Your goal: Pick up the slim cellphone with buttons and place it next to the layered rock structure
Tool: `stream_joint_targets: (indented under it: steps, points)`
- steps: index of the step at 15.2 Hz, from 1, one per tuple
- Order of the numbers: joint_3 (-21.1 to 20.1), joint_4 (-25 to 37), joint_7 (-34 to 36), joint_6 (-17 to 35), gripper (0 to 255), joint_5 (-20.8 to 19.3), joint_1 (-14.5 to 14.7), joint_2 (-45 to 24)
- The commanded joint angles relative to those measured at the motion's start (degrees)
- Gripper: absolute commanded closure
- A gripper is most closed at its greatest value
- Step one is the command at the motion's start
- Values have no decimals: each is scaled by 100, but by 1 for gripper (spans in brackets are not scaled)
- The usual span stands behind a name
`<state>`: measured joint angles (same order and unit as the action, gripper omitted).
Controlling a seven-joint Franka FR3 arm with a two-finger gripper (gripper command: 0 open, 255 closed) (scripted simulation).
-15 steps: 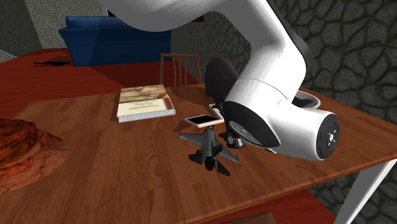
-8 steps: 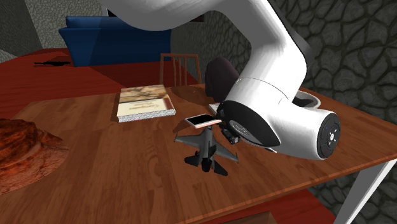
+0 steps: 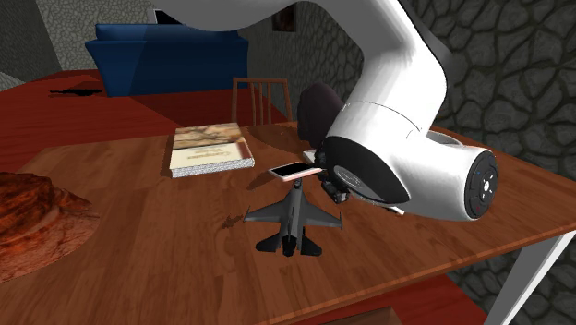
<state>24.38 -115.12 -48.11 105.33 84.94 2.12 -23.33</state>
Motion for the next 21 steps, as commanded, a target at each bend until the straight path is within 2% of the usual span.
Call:
stream_joint_targets:
  steps: [1, 21]
  points:
    - [23, -23, 102, 10, 255, -67, 25, 125]
    - [180, 128, 1233, -2, 255, -723, 186, 1129]
